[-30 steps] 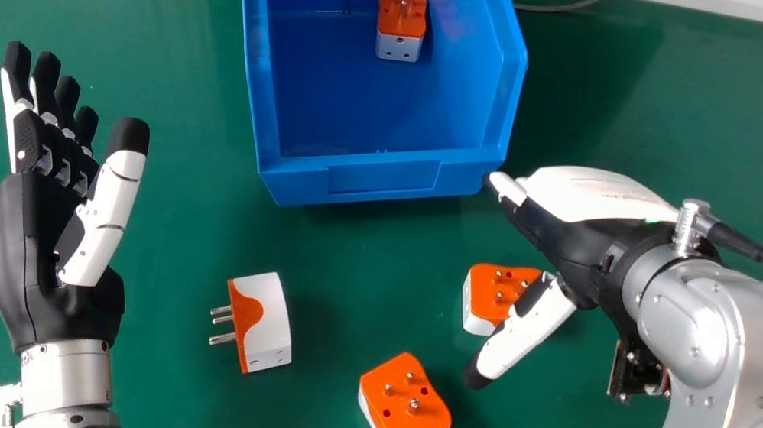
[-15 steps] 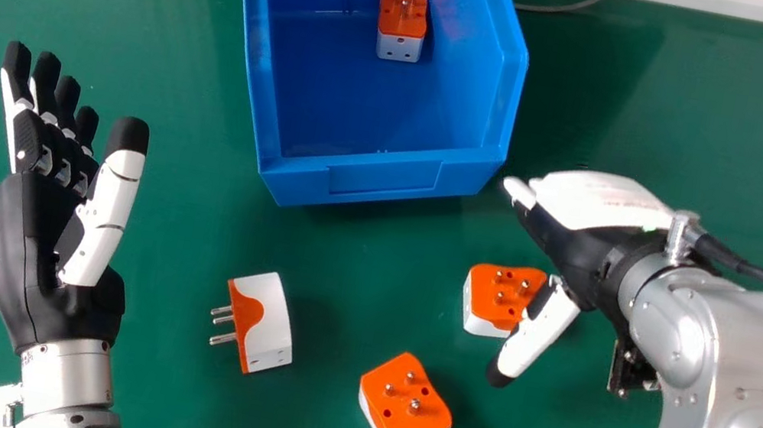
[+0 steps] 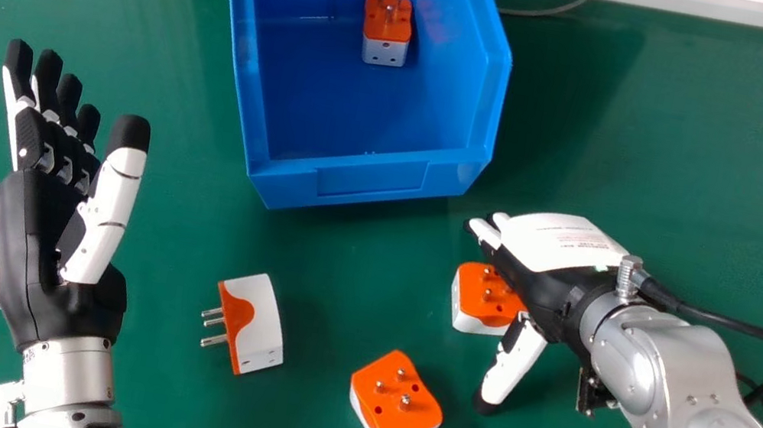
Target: Pick all objects and put in blue box
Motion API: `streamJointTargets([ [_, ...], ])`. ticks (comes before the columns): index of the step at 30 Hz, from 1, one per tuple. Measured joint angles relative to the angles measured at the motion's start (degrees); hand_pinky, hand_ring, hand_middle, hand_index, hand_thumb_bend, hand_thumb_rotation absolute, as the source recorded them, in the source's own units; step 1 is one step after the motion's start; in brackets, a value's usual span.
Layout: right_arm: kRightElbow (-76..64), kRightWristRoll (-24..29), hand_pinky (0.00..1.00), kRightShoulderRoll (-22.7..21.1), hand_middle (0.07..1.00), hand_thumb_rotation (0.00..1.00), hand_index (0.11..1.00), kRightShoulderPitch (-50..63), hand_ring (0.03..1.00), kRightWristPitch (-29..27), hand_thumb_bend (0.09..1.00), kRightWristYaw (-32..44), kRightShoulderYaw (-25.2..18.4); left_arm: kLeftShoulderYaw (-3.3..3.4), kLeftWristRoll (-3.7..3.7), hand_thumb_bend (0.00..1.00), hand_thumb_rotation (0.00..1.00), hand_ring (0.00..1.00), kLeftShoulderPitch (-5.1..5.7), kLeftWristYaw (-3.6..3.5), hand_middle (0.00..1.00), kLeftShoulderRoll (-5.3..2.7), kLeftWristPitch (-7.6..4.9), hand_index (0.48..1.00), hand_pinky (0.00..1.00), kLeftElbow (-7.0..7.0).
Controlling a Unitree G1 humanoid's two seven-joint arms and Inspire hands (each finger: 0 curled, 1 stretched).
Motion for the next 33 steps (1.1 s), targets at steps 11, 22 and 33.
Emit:
streamJointTargets([
  [11, 7.62, 4.64, 0.92, -0.34, 0.973, 0.14, 0.914, -0.29, 0.964, -8.79, 0.965, -14.97, 0.35, 0.05, -0.09, 0.63, 0.39, 1.00, -0.08, 0.24, 1.00, 0.00, -0.01, 1.000, 1.00, 0.03],
  [22, 11.75, 7.27, 0.72, 1.27, 0.821, 0.09, 0.782, 0.57, 0.772, -11.11, 0.803, -25.54, -0.30, 0.12, -0.13, 0.63, 0.39, 1.00, -0.15, 0.17, 1.00, 0.00, -0.02, 1.000, 1.00, 0.03],
  [33, 10.74, 7.42, 0.53, 1.28, 0.675, 0.05, 0.644, 0.82, 0.595, -10.53, 0.661, -25.59, -0.28, 0.18, -0.09, 0.63, 0.39, 1.00, -0.10, 0.16, 1.00, 0.00, -0.08, 1.000, 1.00, 0.03],
])
